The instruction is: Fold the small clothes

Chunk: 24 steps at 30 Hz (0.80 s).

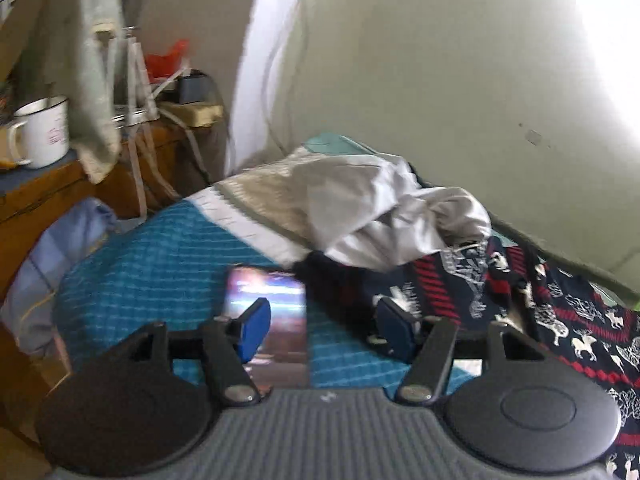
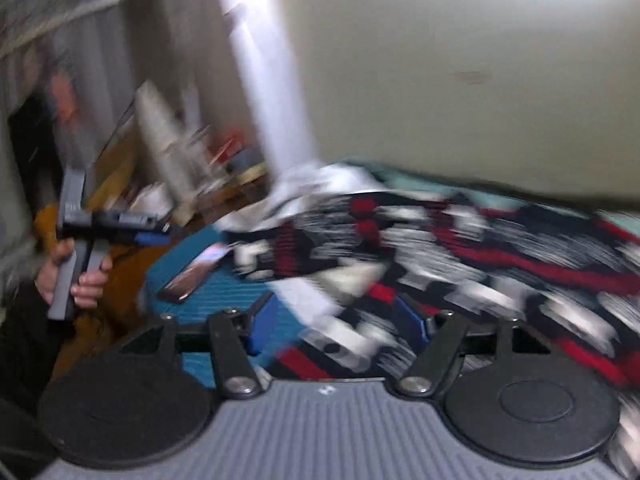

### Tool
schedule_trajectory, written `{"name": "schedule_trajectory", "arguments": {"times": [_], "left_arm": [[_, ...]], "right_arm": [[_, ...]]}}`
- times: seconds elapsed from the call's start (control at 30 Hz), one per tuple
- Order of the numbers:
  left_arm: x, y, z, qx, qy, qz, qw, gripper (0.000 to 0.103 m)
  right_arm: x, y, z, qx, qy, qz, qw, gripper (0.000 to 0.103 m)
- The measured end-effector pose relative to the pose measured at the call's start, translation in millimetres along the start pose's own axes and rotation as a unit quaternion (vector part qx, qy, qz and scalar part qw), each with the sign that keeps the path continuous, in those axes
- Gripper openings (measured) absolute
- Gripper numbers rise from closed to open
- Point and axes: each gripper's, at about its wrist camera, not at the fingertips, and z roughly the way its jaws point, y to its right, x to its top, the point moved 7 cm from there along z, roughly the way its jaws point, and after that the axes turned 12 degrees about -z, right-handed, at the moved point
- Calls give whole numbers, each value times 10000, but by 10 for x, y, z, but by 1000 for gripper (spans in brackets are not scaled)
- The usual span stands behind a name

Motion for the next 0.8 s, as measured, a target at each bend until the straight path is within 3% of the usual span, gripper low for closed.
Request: {"name": "schedule_trajectory", "arguments": {"times": [0.1,0.2,0.3,0.33,0.37,0.4,0.43,0.5,0.63,0.7,0.8], "left_arm": [[-80,-201,-63,7,-41,-95,9999,60],[-137,-393,-165,-8,-23,-225,9997,60],[-167,-583,-236,19,-57,-446,9990,60],[-166,-637,-250,42,-64,-498,9987,60],[-161,-685,-262,79,-53,-545,9985,60],[-152,-719,-269,99,-32,-574,9983,60],[-136,-736,-280,95,-3,-592,9982,60],[-93,-713,-269,34,65,-561,9984,60],[-2,-392,-90,-221,-14,-385,9990,60],[28,-63,14,-463,-60,-211,9987,60],[52,556,210,-892,-137,174,9958,60]], "right_arm": [[293,-419,803,355,-164,-736,9965,65],[488,-723,1635,732,-412,-734,9938,67],[510,-920,2253,744,-630,-756,9924,67],[502,-952,2406,662,-687,-786,9923,58],[491,-966,2568,522,-770,-827,9922,41],[463,-952,2694,389,-922,-847,9914,0],[450,-909,2759,307,-1105,-734,9907,0],[525,-777,2558,574,-918,-291,9937,0],[959,-300,1737,802,-73,192,9966,0],[1146,134,1233,510,376,382,9973,0],[1253,908,529,-284,838,638,9940,0]]}}
